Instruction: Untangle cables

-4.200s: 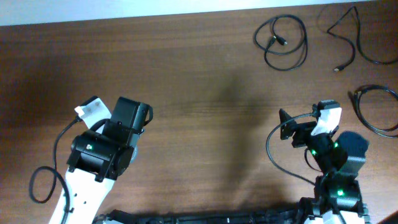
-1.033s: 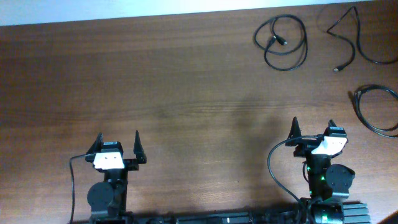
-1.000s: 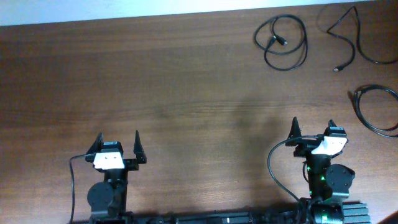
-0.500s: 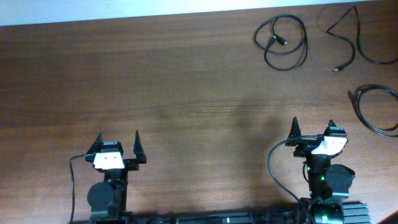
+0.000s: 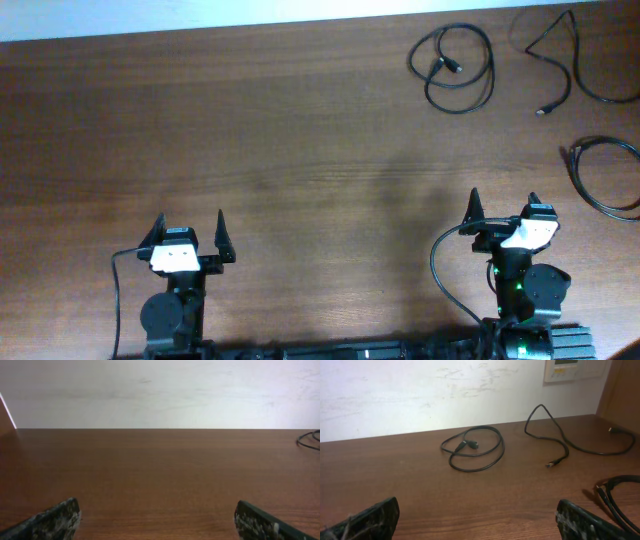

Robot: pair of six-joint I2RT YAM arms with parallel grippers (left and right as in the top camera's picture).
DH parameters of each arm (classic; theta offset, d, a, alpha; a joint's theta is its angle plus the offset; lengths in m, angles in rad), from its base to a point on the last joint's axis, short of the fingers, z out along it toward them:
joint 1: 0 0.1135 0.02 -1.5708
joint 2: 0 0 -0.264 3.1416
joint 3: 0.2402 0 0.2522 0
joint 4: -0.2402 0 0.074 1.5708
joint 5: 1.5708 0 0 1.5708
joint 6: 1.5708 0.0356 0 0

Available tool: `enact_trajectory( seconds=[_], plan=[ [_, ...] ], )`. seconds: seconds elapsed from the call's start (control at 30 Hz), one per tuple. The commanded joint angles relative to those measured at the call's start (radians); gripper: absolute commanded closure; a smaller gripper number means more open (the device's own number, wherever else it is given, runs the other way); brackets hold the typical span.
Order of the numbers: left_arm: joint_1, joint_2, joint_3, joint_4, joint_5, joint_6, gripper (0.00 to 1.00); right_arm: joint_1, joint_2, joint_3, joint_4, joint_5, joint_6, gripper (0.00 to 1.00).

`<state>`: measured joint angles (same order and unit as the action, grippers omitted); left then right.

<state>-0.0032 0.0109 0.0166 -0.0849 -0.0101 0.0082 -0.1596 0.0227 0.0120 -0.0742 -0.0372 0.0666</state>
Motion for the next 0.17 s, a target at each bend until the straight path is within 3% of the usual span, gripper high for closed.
enact_trajectory(
  seconds=[0.0,0.13],
  plan=[
    [0.006,-0.006,-0.008,0.002,0.011,0.019,0.01,-0.004,-0.005,-0.006,-0.004,0.008,-0.006,0.01],
    [0.006,-0.006,-0.008,0.002,0.011,0.019,0.01,-0.004,-0.005,-0.006,-0.004,0.008,-0.006,0.01]
  ],
)
